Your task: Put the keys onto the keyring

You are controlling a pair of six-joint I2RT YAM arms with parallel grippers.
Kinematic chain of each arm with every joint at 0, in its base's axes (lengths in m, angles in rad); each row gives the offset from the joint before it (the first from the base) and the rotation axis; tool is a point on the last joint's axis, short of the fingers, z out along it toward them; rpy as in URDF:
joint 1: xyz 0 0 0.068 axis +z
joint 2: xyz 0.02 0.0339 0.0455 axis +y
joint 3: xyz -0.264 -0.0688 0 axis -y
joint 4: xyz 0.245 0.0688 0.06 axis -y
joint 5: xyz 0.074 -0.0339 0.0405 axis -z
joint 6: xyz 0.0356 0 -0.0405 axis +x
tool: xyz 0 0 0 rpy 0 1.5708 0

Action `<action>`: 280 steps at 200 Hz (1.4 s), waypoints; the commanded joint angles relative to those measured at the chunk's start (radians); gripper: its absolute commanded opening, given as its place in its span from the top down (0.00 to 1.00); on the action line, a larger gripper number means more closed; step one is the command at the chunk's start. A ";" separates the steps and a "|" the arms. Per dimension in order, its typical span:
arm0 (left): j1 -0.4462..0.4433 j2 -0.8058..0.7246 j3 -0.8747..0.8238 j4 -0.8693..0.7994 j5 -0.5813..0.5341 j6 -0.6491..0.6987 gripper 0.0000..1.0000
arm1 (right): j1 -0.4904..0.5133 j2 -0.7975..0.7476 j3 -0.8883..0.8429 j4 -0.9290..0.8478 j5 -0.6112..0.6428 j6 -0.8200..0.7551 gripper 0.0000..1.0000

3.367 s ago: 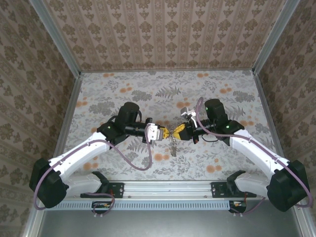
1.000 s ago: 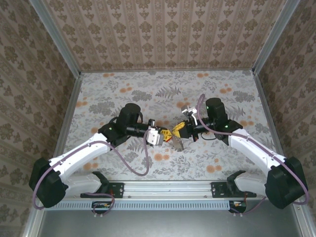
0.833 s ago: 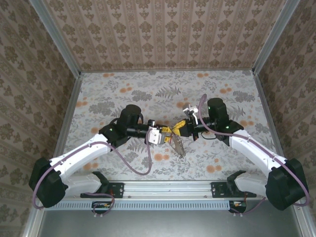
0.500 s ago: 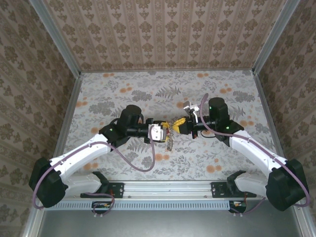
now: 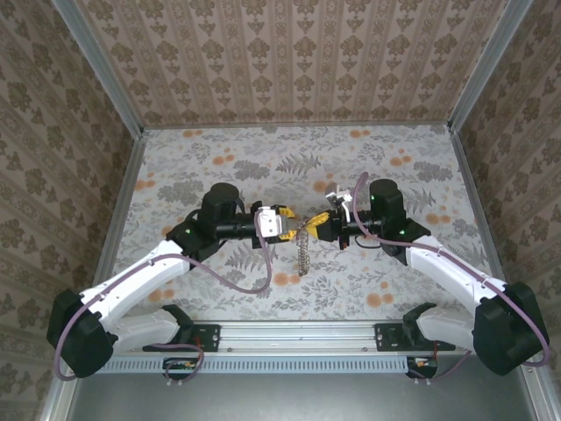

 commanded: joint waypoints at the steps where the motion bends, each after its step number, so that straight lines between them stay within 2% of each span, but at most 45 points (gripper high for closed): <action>1: 0.007 0.003 -0.019 0.032 0.053 -0.076 0.63 | 0.011 -0.024 -0.013 0.088 0.004 0.005 1.00; 43: 0.045 0.016 -0.012 0.035 0.067 -0.160 0.63 | 0.019 -0.054 -0.029 0.082 0.019 -0.043 1.00; 116: 0.054 0.062 0.029 -0.028 0.193 -0.166 0.68 | 0.071 -0.067 -0.033 0.073 0.073 -0.160 1.00; 186: 0.055 0.058 0.044 -0.077 0.241 -0.109 0.99 | 0.093 -0.063 -0.038 0.060 0.108 -0.205 1.00; 197: 0.055 0.059 0.049 -0.094 0.247 -0.093 1.00 | 0.099 -0.057 -0.037 0.052 0.117 -0.219 1.00; 220: 0.056 0.053 0.062 -0.137 0.218 -0.061 1.00 | 0.108 -0.045 -0.021 -0.013 0.132 -0.265 1.00; 246: 0.051 0.027 0.072 -0.185 0.133 -0.028 1.00 | 0.116 -0.040 0.006 -0.126 0.186 -0.338 1.00; 280: 0.033 0.020 0.118 -0.294 0.032 0.009 1.00 | 0.124 -0.055 0.056 -0.315 0.249 -0.490 0.79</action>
